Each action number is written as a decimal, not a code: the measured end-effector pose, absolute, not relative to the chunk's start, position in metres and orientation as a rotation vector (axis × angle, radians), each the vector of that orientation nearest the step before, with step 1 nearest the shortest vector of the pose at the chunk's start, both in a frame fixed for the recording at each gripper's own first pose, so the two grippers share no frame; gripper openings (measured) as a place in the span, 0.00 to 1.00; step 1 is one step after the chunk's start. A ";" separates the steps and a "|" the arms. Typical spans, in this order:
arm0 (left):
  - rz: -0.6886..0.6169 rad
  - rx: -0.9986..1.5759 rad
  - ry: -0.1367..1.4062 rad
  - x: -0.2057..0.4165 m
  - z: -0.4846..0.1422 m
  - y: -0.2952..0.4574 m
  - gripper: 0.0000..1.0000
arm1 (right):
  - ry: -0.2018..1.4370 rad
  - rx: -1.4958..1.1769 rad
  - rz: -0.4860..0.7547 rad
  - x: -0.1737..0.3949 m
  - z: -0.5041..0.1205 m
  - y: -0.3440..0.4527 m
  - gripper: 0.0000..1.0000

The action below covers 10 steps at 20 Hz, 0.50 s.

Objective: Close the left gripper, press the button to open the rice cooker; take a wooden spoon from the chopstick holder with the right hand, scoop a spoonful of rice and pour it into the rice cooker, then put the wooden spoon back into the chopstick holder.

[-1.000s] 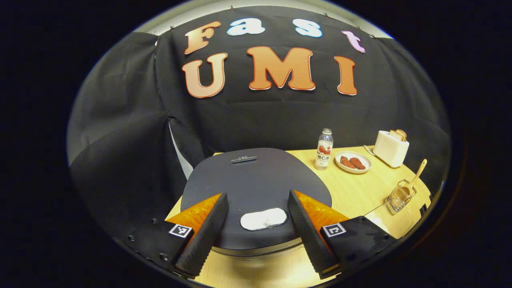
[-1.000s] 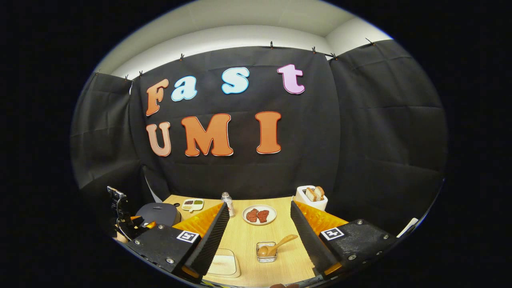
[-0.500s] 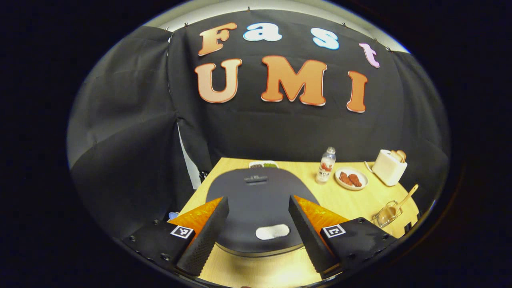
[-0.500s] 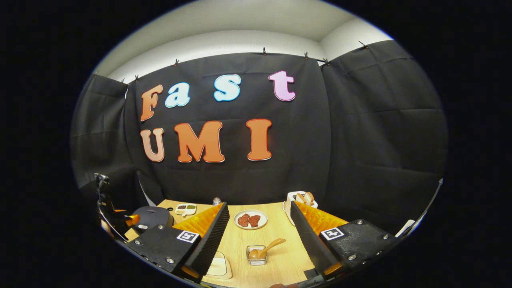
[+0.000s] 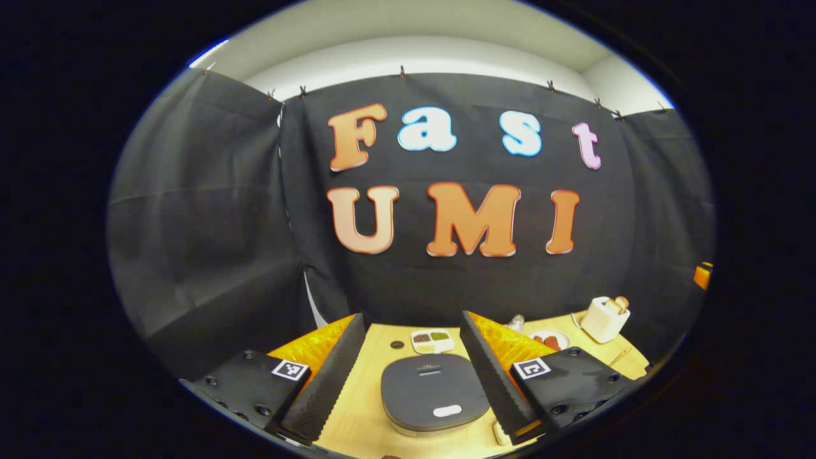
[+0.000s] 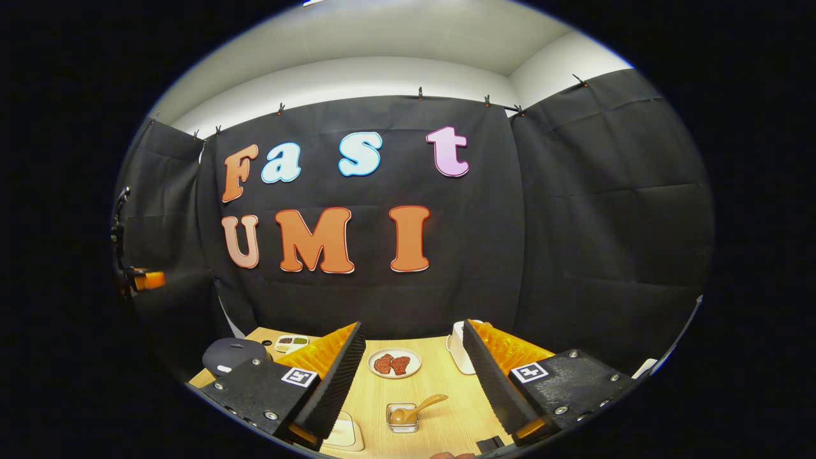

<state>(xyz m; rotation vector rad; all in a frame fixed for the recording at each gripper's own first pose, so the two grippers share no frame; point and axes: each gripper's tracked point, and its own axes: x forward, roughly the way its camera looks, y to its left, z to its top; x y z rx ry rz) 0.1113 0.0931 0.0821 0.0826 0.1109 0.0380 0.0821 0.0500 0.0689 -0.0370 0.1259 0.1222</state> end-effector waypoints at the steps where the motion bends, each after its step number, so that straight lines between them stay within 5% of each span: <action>1: 0.025 0.075 0.076 0.102 0.101 0.089 0.98 | 0.119 -0.040 0.122 0.083 0.072 0.049 0.95; 10: 0.116 0.048 -0.043 0.047 0.153 0.129 1.00 | 0.086 -0.029 0.114 0.089 0.086 0.048 0.95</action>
